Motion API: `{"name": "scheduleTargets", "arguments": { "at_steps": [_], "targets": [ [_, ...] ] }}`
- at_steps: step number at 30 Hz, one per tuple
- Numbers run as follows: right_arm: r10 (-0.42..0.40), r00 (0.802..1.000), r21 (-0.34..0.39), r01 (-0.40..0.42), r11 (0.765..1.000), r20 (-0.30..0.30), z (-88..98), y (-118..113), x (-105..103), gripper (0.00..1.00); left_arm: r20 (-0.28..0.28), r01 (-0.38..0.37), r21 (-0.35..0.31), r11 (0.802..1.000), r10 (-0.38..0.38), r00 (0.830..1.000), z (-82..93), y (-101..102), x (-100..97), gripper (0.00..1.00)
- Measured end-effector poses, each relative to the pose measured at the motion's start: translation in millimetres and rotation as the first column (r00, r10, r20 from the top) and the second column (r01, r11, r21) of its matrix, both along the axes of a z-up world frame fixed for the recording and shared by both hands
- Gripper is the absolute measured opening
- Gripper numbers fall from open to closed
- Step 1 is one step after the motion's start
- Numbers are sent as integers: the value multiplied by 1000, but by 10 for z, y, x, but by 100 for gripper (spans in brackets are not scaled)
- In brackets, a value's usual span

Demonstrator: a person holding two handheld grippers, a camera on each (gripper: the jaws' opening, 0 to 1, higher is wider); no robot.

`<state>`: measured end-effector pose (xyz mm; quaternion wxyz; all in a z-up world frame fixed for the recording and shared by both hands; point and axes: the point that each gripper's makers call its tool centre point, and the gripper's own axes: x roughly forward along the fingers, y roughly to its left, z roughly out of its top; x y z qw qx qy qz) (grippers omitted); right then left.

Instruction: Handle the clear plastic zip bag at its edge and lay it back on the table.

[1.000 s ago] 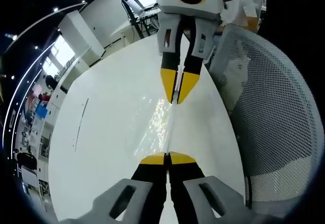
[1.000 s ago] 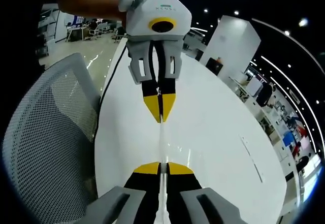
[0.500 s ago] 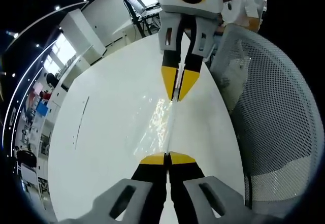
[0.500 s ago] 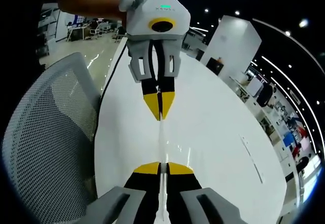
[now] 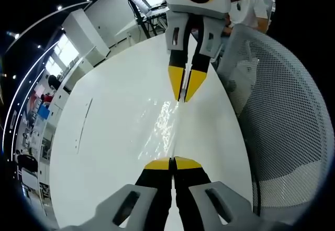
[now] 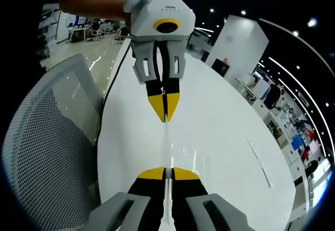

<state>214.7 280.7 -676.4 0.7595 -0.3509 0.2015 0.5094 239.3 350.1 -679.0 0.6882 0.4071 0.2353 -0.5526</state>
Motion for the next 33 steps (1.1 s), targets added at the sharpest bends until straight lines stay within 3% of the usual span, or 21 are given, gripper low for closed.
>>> {"name": "scheduleTargets", "arguments": {
  "at_steps": [33],
  "targets": [
    [-17,1000,-4,17,1000,-3,-17,-67,9,0,0,-32,6,999,32,999,-17,110,46,0]
  ]
}}
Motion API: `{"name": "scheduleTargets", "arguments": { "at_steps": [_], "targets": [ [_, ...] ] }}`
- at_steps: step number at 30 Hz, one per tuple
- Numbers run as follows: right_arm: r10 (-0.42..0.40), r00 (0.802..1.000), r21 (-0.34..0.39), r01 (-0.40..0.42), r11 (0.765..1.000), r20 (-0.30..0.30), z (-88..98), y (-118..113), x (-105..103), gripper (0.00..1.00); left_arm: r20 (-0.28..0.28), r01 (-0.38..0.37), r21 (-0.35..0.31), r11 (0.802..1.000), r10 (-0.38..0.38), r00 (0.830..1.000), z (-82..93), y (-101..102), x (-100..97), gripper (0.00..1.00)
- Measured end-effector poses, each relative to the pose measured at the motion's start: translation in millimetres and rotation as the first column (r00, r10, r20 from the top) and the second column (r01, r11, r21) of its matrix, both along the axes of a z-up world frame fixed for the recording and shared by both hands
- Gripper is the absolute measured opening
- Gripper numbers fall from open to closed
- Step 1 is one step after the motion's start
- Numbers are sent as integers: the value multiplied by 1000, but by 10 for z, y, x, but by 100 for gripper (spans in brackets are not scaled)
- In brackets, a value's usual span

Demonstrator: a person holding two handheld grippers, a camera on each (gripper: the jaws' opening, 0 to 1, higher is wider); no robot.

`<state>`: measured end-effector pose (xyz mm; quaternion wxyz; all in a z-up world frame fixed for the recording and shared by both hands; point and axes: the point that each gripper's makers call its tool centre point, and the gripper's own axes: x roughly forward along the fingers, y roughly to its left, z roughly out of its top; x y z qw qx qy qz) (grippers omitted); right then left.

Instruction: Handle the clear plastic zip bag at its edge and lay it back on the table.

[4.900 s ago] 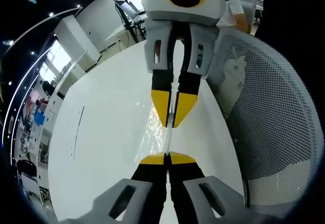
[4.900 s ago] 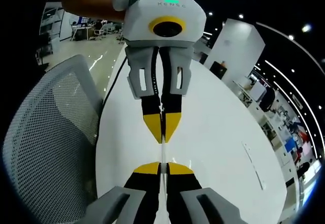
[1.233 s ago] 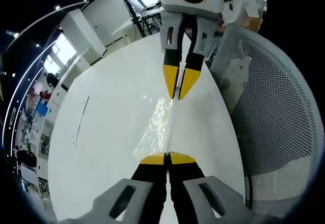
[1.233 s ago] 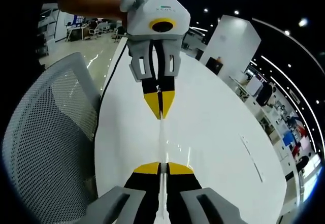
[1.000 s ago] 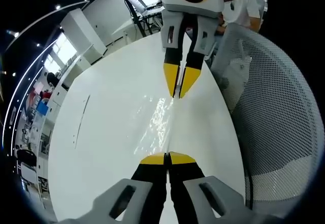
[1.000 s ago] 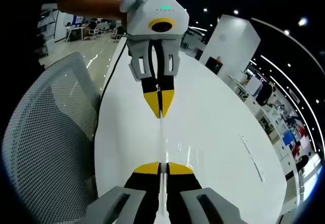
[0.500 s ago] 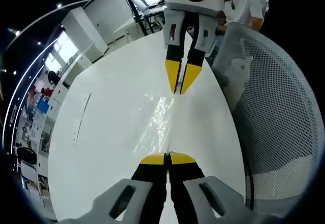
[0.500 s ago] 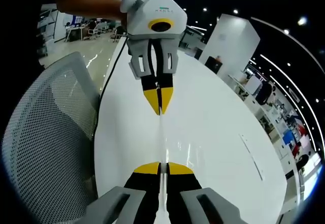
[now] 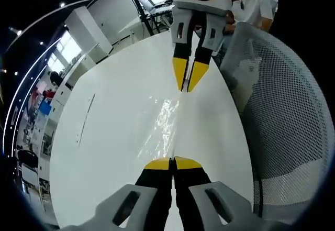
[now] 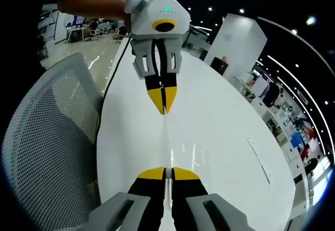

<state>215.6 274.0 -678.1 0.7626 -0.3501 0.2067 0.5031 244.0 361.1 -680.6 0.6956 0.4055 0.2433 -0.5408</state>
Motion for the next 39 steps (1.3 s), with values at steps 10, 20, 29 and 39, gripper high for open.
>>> {"name": "scheduleTargets", "arguments": {
  "at_steps": [10,20,29,39],
  "targets": [
    [-2,1000,2,2,1000,1,5,2,-4,0,-1,-9,-1,1000,9,1000,0,20,-1,0],
    [-2,1000,4,2,1000,0,5,2,-10,0,-2,-15,2,1000,15,1000,-2,35,-9,0],
    [-7,1000,5,7,1000,-1,-1,-16,-8,0,-2,-20,8,1000,20,1000,-13,71,16,0],
    [-8,1000,3,9,1000,-3,-10,-33,-11,0,-5,-25,11,1000,25,1000,-20,85,13,0]
  ]
}}
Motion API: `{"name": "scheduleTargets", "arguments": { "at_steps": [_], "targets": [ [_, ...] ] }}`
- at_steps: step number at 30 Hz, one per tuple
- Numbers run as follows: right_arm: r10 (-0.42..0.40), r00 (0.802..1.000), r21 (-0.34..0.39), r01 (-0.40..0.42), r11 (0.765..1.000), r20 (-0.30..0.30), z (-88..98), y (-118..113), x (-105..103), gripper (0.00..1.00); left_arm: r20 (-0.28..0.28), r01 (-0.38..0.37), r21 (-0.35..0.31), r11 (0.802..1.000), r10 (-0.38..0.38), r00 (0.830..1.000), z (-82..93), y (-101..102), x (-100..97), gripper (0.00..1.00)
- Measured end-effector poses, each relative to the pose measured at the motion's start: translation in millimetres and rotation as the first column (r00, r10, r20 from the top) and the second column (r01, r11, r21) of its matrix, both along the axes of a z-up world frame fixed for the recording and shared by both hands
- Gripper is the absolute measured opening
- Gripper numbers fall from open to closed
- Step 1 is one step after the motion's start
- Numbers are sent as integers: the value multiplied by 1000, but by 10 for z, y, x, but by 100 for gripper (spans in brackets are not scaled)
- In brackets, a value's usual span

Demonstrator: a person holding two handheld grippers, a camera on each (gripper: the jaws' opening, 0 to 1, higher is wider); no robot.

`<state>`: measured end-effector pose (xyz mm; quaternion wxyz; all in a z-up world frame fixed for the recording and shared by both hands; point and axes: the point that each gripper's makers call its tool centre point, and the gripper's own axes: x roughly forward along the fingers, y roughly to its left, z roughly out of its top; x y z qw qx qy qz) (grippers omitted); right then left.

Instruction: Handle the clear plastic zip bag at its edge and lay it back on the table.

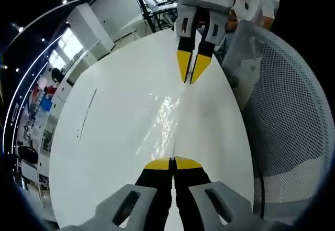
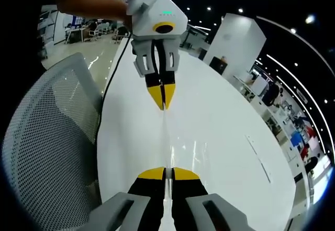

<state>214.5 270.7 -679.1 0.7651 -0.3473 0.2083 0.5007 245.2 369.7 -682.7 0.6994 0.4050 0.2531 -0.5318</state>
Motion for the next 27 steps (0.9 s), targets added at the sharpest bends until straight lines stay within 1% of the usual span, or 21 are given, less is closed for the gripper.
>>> {"name": "scheduleTargets", "arguments": {
  "at_steps": [17,27],
  "targets": [
    [-3,1000,0,3,1000,-2,-16,-8,-3,0,-3,-15,-2,1000,15,1000,-16,44,17,0],
    [-3,1000,3,3,1000,0,-4,-8,1,0,-1,-23,-7,1000,23,1000,7,42,17,0]
  ]
}}
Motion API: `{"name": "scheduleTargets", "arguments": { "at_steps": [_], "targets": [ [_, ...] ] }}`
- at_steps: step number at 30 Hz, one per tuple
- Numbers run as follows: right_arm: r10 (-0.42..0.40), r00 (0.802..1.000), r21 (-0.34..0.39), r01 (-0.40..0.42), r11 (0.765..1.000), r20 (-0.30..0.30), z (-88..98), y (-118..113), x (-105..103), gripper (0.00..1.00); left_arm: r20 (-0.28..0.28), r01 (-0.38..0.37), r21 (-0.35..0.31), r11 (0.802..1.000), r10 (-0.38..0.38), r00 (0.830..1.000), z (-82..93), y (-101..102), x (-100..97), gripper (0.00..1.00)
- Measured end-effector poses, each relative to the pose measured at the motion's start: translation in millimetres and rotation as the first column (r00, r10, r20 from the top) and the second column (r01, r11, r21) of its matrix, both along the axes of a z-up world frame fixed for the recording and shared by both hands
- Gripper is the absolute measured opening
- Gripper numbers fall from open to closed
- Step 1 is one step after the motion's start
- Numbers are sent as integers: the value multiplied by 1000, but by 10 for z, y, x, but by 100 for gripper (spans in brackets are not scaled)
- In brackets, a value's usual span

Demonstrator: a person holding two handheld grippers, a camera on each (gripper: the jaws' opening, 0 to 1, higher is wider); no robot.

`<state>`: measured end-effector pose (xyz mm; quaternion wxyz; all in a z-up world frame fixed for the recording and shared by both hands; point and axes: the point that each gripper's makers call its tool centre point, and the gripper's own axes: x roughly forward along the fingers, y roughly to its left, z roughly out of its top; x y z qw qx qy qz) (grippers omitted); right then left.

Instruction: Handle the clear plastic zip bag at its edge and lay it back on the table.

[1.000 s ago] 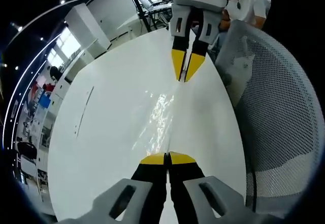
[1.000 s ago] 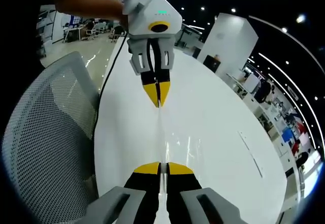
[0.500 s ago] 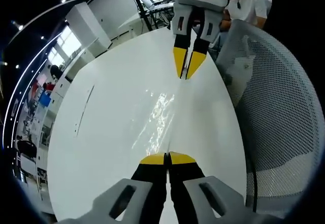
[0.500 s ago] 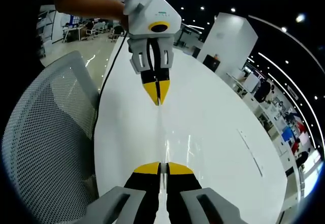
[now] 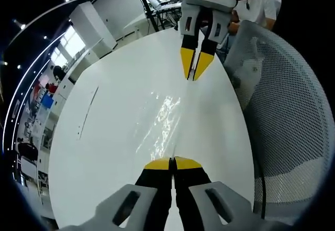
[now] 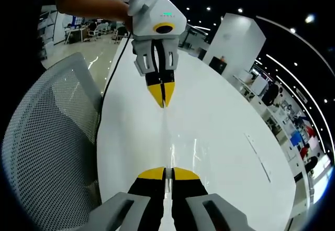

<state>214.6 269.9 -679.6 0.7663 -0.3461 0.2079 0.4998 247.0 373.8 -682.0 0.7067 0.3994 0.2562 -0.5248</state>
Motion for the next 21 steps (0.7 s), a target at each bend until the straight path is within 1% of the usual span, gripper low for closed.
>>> {"name": "scheduleTargets", "arguments": {
  "at_steps": [17,21],
  "targets": [
    [-4,1000,3,4,1000,-3,-10,-10,-9,0,-6,-1,2,1000,1,1000,-10,14,-3,0],
    [-5,1000,-3,5,1000,-2,-23,-33,-6,0,-3,2,12,1000,-2,1000,-28,47,8,0]
  ]
}}
